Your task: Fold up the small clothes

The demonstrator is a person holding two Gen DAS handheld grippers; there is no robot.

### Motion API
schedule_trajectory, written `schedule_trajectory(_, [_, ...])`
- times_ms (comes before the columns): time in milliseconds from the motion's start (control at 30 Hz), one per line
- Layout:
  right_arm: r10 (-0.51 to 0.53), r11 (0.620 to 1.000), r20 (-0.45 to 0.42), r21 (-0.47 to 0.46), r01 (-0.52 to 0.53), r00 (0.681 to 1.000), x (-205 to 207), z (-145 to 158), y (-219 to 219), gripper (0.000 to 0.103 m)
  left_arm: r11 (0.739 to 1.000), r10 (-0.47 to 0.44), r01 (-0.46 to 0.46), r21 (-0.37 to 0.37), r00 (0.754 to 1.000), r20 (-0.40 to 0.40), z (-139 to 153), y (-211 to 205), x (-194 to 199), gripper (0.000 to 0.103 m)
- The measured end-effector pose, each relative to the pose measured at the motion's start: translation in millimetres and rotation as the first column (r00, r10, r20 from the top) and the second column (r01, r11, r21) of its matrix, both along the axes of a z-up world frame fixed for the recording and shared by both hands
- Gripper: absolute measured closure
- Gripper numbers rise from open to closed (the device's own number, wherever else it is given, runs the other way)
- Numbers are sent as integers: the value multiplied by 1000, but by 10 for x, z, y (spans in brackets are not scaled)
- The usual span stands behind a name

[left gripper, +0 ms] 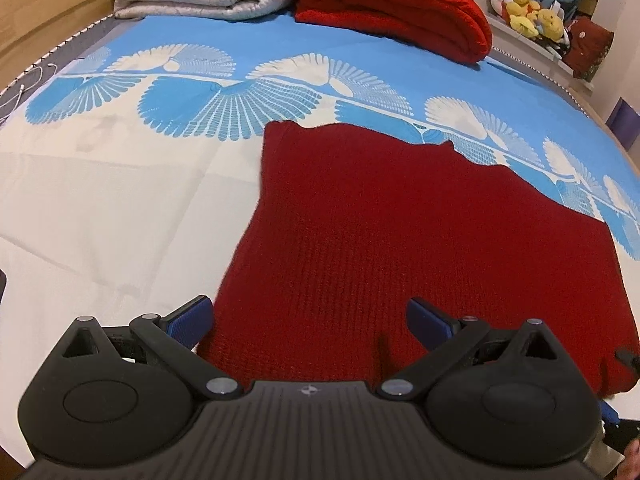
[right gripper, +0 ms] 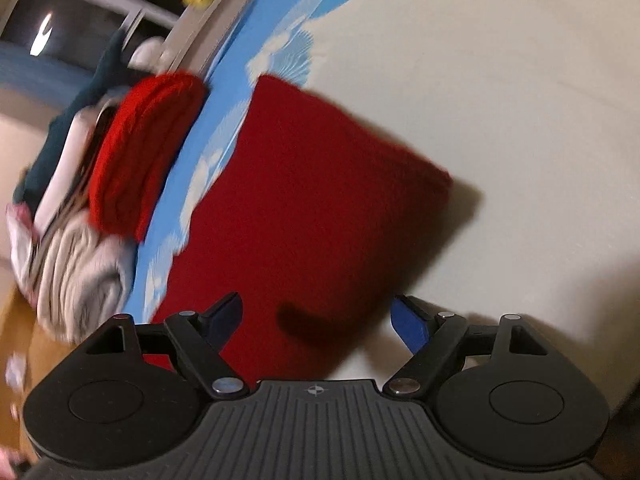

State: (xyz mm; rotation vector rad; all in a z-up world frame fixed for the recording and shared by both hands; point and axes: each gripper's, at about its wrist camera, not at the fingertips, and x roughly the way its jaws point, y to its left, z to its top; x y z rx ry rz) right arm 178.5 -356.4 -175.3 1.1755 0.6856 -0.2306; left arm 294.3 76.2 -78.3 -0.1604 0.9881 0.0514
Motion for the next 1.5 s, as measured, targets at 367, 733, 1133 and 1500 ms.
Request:
schedule_trajectory(367, [-74,997,103,-19,76,992,234,-198,-60,78,993,102,-106,-61,993,-53,-38,410,103,0])
schedule_trajectory(733, [-145,970,-11,-201,140,989,346,219,-369,88,955,229,-245,-169,967,-109,-59,983,114,0])
schedule_trajectory(1133, [480,211,-75,-957,-198,874,774,1221,1523,89,966,174,-193,-170,977,-120,-114,781,123,0])
schedule_trajectory(1500, [758,-535,-546,-833,-140,357,130,188,3398,87,952,255,-282,-116,945,-205,-370,994,205,1])
